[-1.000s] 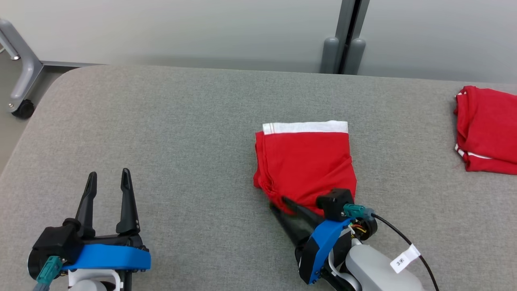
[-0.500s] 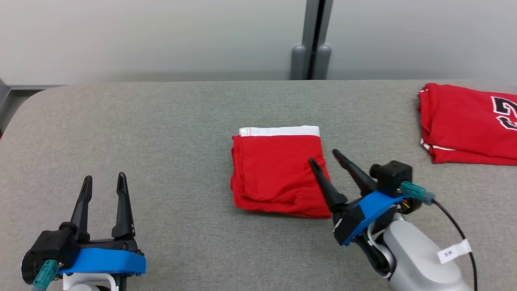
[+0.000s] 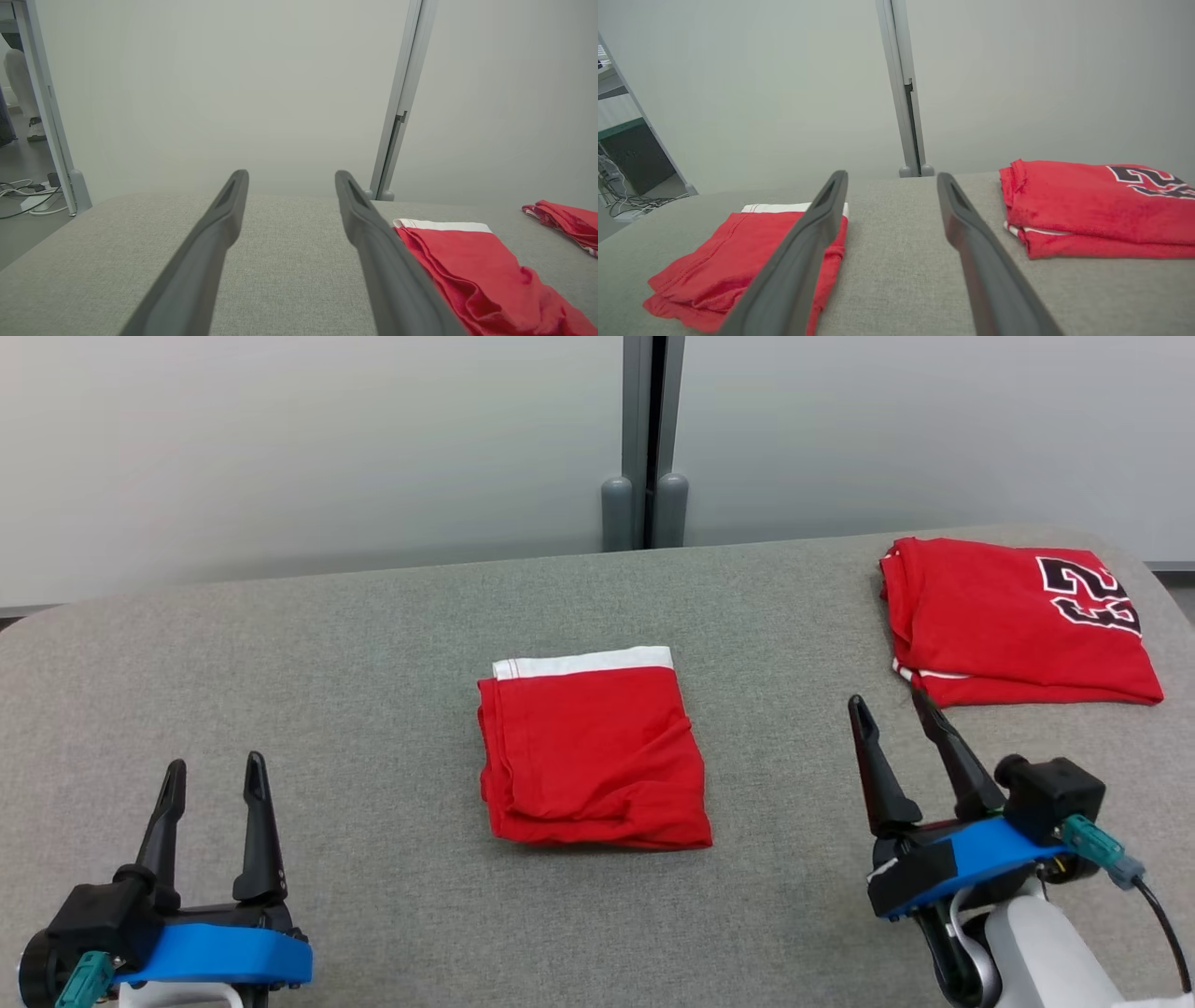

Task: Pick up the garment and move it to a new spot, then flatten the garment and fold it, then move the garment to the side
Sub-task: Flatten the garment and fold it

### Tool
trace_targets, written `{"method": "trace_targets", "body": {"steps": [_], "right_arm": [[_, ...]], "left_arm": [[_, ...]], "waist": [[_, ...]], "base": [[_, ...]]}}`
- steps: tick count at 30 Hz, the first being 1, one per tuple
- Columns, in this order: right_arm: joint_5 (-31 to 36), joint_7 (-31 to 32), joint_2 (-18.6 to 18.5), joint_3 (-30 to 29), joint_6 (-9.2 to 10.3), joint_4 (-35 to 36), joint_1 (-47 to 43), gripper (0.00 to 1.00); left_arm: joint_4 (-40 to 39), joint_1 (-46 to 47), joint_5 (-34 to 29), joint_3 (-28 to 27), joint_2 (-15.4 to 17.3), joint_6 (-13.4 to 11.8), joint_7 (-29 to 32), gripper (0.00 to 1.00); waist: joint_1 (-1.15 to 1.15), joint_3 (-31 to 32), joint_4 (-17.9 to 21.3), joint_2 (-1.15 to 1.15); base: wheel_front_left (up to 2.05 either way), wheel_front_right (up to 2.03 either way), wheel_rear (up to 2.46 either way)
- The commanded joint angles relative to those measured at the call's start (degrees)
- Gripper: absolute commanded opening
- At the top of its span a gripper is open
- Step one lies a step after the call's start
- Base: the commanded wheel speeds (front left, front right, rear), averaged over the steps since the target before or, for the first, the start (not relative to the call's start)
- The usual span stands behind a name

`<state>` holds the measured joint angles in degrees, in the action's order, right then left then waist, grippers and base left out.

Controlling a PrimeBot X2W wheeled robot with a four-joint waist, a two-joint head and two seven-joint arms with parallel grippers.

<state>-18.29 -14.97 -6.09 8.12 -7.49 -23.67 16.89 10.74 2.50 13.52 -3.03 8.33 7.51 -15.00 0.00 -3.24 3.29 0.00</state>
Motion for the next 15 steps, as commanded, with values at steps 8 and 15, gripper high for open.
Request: {"method": "trace_targets", "body": {"steps": [8, 15], "right_arm": [[5.0, 2.0, 2.0, -6.0, -0.01, 7.1, -6.8, 1.00], [8.0, 4.7, 2.9, -8.2, -0.01, 11.1, -10.4, 1.00]], "left_arm": [[0.0, -1.7, -1.4, -1.1, 0.1, -0.5, -0.2, 1.00], [0.6, -3.5, -2.0, -0.8, 0.2, -0.5, -0.2, 1.00]], "waist": [[0.00, 1.4, 0.3, 0.00], [0.00, 2.1, -0.7, 0.00]], "base": [[0.00, 0.00, 0.00], [0.00, 0.00, 0.00]]}}
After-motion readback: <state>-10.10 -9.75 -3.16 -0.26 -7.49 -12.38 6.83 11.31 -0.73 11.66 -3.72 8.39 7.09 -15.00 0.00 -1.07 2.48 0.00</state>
